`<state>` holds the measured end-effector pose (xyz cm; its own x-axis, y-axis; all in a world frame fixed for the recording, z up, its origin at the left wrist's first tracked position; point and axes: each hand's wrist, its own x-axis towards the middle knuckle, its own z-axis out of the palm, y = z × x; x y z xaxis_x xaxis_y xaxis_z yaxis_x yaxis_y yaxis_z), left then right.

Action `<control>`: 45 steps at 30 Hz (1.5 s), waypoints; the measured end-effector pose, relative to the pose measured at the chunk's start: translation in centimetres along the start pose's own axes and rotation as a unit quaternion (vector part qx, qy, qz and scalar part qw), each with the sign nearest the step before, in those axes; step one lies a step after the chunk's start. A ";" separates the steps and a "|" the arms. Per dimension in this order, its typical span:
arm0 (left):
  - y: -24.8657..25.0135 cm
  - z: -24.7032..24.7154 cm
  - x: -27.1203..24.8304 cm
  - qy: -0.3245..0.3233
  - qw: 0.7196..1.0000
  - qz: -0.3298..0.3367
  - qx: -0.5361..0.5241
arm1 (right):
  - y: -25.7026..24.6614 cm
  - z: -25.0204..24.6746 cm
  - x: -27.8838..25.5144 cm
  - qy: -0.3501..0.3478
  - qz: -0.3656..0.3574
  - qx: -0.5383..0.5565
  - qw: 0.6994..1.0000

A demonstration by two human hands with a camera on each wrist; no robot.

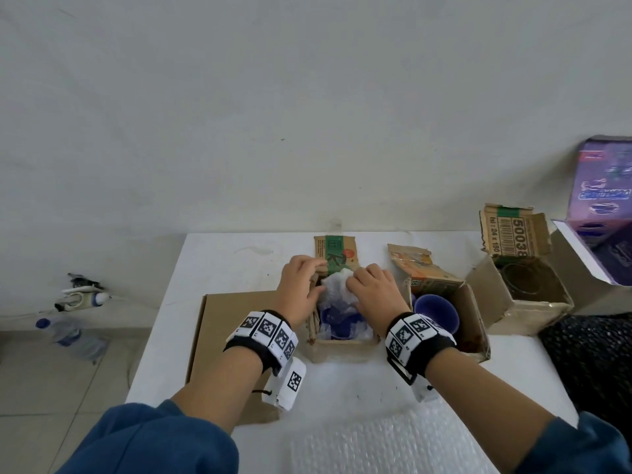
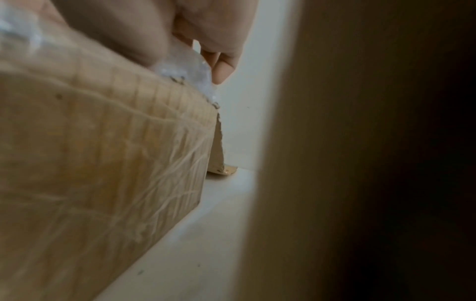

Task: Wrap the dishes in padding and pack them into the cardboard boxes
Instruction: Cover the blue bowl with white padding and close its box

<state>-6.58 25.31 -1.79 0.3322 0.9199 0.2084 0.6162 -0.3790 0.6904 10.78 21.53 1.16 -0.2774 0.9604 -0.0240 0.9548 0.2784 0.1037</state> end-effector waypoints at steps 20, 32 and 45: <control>0.3 0.1 -0.4 -0.009 0.988 -0.119 -0.094 | -0.6 0.9 2.0 -0.080 -0.032 -0.064 0.994; 0.4 0.0 -0.3 -0.013 0.985 -0.142 -0.093 | 0.3 1.1 1.1 0.035 -0.046 0.061 0.996; 0.2 0.2 -0.3 -0.020 0.988 -0.130 -0.081 | 0.4 0.6 0.9 -0.044 0.024 -0.017 0.999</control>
<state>-6.44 24.91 -1.84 0.2074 0.9781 -0.0163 0.5630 -0.1057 0.8197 10.99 22.47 0.60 -0.2200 0.9698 -0.1050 0.9623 0.2334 0.1397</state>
